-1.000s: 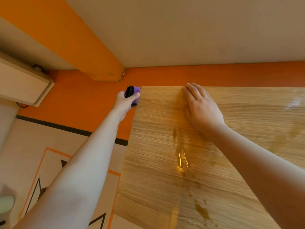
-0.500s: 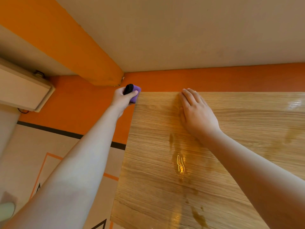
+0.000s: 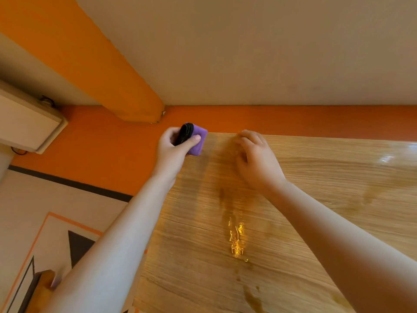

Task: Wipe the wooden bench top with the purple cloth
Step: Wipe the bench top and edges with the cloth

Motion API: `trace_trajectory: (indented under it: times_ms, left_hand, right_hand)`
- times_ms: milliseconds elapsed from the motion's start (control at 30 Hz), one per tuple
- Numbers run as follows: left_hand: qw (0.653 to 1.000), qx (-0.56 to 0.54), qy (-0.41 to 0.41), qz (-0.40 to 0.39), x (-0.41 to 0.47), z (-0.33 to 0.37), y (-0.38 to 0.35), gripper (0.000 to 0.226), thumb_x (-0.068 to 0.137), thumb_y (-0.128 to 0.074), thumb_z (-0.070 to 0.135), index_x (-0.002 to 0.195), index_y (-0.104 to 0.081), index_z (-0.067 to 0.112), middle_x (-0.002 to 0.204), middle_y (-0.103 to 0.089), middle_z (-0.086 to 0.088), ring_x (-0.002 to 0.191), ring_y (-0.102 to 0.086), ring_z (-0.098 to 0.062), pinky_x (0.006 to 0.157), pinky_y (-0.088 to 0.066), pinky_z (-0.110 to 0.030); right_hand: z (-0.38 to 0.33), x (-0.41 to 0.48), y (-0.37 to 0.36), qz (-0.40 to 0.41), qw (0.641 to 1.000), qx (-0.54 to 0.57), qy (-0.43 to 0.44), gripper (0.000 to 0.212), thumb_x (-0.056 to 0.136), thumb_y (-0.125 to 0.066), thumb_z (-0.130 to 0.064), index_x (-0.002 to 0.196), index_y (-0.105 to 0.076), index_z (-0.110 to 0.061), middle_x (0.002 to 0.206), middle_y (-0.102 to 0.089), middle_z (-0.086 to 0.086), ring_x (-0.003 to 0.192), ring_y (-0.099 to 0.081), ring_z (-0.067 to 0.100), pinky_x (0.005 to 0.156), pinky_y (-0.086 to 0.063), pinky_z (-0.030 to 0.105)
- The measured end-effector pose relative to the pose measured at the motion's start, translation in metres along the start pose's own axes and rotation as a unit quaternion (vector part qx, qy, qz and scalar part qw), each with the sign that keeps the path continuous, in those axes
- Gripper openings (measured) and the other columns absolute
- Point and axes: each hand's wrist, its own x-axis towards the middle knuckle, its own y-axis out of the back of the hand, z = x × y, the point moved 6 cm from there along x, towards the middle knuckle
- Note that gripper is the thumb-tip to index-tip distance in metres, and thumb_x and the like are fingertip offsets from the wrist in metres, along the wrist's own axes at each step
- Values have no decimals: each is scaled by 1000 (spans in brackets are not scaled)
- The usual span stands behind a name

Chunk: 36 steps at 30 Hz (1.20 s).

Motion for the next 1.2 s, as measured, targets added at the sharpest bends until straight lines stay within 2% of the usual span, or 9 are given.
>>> trace_trajectory:
  times_ms: [133, 267, 433, 567, 667, 800, 933, 1033, 1200]
  left_hand:
    - [998, -9, -15, 57, -40, -5, -24, 30, 73, -80, 16, 93, -58, 17, 96, -66, -1, 89, -63, -18, 75, -50, -26]
    - [997, -57, -35, 46, -74, -4, -42, 33, 76, -74, 9, 104, -62, 22, 107, -66, -1, 103, -63, -17, 69, -53, -23]
    - [992, -25, -123, -29, -96, 2, -48, 36, 75, -68, 22, 111, -65, 29, 115, -62, 10, 105, -62, -15, 84, -53, -31]
    - [989, -39, -125, 72, -96, -7, -17, 18, 89, -60, 7, 97, -71, 19, 100, -72, 4, 98, -66, -12, 84, -53, -27]
    - [983, 68, -97, 141, -83, -32, 2, 14, 93, -57, 12, 101, -67, 18, 105, -66, 8, 102, -60, -9, 88, -52, -29]
    - [928, 303, -152, 155, -62, -56, -5, 19, 91, -59, 19, 109, -61, 15, 116, -58, 0, 112, -48, -19, 94, -36, -29]
    - [909, 344, -149, 181, -59, -60, -7, 18, 91, -56, 19, 107, -61, 15, 116, -57, -1, 112, -46, -21, 92, -28, -25]
    - [908, 347, -146, 181, -59, -61, -7, 18, 91, -56, 19, 107, -61, 16, 117, -57, 1, 112, -46, -18, 92, -27, -23]
    - [908, 352, -132, 183, -58, -63, -7, 19, 91, -54, 22, 108, -61, 19, 117, -57, 4, 111, -46, -16, 93, -28, -21]
  right_hand:
    - [-35, -18, 16, 15, 989, 139, -41, 12, 87, -55, -14, 93, -66, -14, 89, -62, -3, 80, -57, 12, 69, -47, 26]
    - [-42, -27, 13, -39, 956, 261, -127, 24, 90, -58, -30, 111, -62, -21, 100, -66, -9, 87, -61, 0, 71, -49, 13]
    - [-28, -25, 6, -20, 913, 350, -208, 46, 72, -75, -43, 110, -59, -22, 97, -67, -8, 87, -65, 3, 73, -55, 24]
    - [-20, -14, -6, -29, 925, 312, -214, 35, 79, -73, -32, 106, -59, -15, 97, -65, 0, 89, -63, 14, 75, -56, 32]
    - [-14, 3, -14, -56, 935, 290, -198, 26, 88, -64, -27, 110, -60, -14, 100, -66, 1, 92, -62, 16, 78, -56, 35]
    - [-19, 42, -13, -89, 959, 236, -129, 25, 94, -53, -26, 116, -56, -12, 104, -61, 0, 90, -57, 13, 66, -47, 19]
    - [-20, 82, -11, -113, 979, 151, -73, 11, 97, -48, -21, 105, -52, -15, 89, -55, -10, 76, -54, 4, 55, -42, 14]
    - [-17, 109, -16, -120, 987, 103, -32, 14, 96, -49, -20, 108, -54, -15, 96, -61, -5, 80, -60, 12, 64, -53, 26]
    - [-14, 134, -65, -236, 971, 48, 0, 27, 93, -55, -27, 119, -56, -18, 112, -58, -3, 100, -53, 16, 79, -44, 30]
